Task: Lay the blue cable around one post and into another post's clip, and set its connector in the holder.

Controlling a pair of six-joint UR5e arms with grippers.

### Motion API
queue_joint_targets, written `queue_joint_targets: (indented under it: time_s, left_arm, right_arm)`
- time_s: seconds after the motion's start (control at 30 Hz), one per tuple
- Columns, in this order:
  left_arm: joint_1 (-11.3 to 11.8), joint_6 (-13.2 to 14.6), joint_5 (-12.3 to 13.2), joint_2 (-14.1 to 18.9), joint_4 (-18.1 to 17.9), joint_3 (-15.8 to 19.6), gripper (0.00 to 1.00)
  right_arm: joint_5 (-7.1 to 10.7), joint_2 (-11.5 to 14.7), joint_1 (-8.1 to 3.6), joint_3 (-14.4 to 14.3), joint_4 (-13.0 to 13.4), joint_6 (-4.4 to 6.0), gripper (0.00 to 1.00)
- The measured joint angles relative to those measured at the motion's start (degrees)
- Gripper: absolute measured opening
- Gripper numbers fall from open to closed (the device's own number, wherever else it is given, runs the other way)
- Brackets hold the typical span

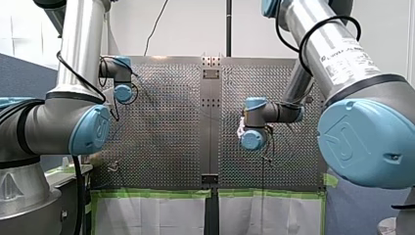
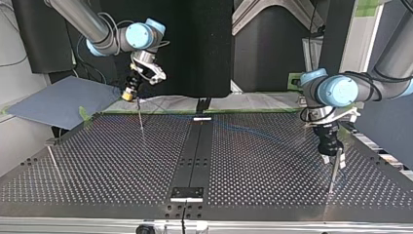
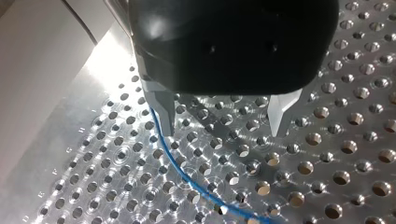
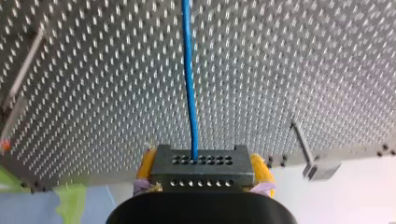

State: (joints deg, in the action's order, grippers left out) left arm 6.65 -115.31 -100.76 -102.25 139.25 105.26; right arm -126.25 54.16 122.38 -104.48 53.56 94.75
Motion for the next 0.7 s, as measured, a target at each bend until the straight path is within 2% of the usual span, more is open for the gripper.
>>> queue_joint_targets:
  time_s: [0.17,0.4,0.53,0.7]
  left_arm:
    - [-0.09,0.0,0.0,0.0,0.02,-0.02,1.0]
    - [-0.09,0.0,0.0,0.01,-0.01,0.0,1.0]
    - [-0.1,0.0,0.0,0.01,-0.03,-0.01,1.0]
    - [-0.1,0.0,-0.01,0.0,-0.08,0.0,1.0]
  right_arm:
    - [-0.22,-0.49,-2.2,-2.2,2.19,0.0,0.0]
    - [-1.07,-3.2,-5.35,-5.54,5.54,0.48,0.0]
    - [-1.67,-5.02,-6.17,-7.38,7.38,1.0,0.0]
    - [-2.0,-7.4,-7.14,-9.76,9.74,1.13,0.0]
